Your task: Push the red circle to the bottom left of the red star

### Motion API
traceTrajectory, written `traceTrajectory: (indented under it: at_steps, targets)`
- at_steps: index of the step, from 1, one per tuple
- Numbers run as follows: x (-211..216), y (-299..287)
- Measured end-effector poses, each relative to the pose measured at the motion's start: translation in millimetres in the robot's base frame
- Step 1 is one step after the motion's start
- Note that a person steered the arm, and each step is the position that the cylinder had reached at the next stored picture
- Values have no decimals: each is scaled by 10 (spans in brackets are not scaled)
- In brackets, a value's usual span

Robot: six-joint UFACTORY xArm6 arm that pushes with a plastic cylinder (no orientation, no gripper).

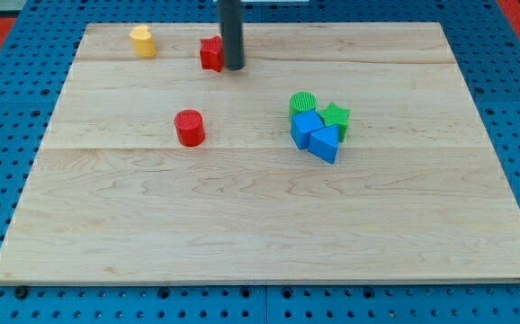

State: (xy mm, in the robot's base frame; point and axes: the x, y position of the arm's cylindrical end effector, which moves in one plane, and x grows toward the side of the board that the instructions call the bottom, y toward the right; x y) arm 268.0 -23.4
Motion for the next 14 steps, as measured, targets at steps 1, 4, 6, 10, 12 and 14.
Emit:
traceTrajectory:
  at_steps: [1,4,6,10,12,14]
  targets:
    - [-116,-260]
    - [79,-802]
    - [-529,56]
    - [-683,-1179]
    - [145,65]
    - [496,-1211]
